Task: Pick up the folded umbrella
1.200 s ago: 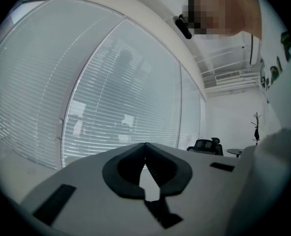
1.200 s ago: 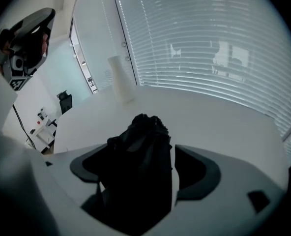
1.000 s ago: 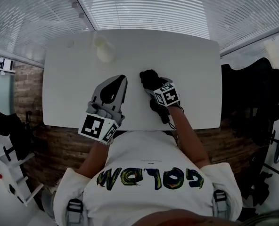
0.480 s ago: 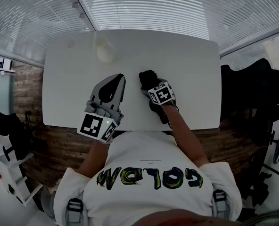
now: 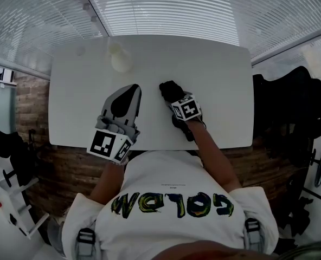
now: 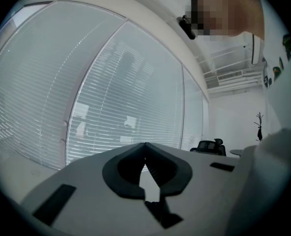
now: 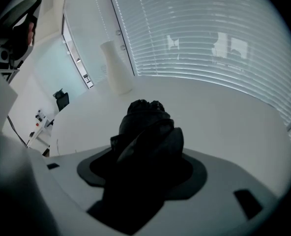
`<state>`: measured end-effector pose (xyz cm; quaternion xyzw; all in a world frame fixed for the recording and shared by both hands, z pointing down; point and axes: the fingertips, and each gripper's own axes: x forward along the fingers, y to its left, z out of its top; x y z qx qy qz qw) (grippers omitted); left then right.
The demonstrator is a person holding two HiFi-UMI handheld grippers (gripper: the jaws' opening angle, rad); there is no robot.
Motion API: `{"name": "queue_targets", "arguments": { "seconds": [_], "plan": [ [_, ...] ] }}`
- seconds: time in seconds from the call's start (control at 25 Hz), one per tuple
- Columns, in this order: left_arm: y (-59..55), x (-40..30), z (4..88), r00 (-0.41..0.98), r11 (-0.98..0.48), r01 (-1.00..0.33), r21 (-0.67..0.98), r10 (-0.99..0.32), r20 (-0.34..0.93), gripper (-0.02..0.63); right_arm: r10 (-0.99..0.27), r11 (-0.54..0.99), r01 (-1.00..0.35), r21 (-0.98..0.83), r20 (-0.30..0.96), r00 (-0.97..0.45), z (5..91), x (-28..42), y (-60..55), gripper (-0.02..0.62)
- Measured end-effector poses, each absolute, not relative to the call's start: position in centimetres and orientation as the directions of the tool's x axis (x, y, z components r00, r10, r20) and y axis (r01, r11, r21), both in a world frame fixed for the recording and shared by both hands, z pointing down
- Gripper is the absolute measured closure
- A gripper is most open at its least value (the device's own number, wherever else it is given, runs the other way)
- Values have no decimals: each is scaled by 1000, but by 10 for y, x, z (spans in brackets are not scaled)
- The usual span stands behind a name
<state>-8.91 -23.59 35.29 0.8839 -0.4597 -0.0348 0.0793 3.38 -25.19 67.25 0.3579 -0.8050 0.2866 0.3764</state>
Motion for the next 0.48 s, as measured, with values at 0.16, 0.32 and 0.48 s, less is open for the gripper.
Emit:
{"name": "queue_targets", "arguments": {
  "seconds": [0.16, 0.32, 0.48],
  "plan": [
    [-233, -87, 351, 581, -571, -803, 169, -814, 11, 595, -380, 580, -792, -191, 797, -470, 662, 35, -251, 330],
    [-232, -88, 351, 581, -571, -803, 168, -814, 12, 595, -416, 583, -791, -189, 767, -489, 642, 34, -254, 344],
    [-232, -90, 353, 580, -570, -804, 169, -814, 16, 595, -457, 587, -788, -187, 727, -513, 621, 33, -259, 348]
  ]
}}
